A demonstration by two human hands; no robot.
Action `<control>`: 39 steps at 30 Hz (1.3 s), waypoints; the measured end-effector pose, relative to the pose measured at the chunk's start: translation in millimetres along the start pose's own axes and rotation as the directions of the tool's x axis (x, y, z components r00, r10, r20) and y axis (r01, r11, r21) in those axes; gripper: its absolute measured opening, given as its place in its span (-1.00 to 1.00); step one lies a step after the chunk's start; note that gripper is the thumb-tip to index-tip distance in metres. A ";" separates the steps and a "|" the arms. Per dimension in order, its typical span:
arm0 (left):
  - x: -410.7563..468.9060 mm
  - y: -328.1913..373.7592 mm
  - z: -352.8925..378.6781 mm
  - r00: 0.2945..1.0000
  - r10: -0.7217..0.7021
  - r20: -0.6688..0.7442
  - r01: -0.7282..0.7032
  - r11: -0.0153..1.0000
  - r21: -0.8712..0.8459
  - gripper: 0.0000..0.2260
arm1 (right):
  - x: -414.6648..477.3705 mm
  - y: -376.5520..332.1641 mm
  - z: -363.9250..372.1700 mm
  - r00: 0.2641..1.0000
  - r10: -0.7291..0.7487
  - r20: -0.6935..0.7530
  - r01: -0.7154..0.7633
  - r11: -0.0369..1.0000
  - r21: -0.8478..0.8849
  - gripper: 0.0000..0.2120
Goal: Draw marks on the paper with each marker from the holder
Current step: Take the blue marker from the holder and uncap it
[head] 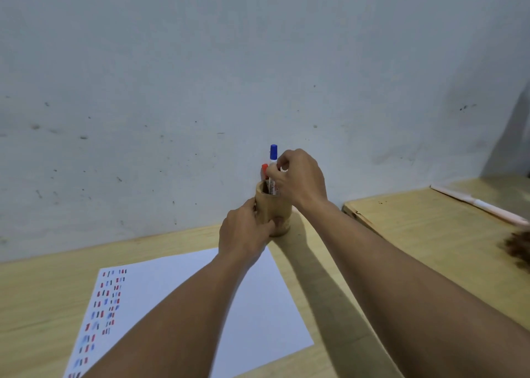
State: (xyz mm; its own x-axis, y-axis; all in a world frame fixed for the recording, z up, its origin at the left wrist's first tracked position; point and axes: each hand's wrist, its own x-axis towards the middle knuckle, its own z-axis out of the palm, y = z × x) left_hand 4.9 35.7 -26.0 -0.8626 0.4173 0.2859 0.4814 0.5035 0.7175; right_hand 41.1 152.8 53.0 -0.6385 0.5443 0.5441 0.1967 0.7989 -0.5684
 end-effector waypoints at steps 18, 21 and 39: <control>-7.4 22.5 -150.2 0.949 -0.305 0.079 0.250 0.575 -0.779 -0.82 | -22.1 -95.4 -48.4 0.969 -0.195 0.152 0.157 0.960 0.231 -0.81; -21.4 28.0 -178.2 0.955 -0.260 0.146 0.259 0.481 -0.837 -0.81 | -36.0 -108.6 -46.2 0.926 -0.224 0.303 0.138 0.950 0.281 -0.72; -70.5 14.6 -263.0 0.963 -0.270 -0.004 0.110 0.407 -0.907 -0.86 | -97.7 -154.2 -56.0 0.643 -0.299 0.705 -0.729 0.043 0.683 -0.36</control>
State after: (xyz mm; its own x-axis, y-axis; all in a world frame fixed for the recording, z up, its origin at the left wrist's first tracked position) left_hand 31.9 -185.4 131.4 -0.9613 0.2626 0.0839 -0.0402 -0.4348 0.8996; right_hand 114.8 -9.2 122.1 -0.9940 -0.0686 0.0848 -0.0348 -0.5371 -0.8428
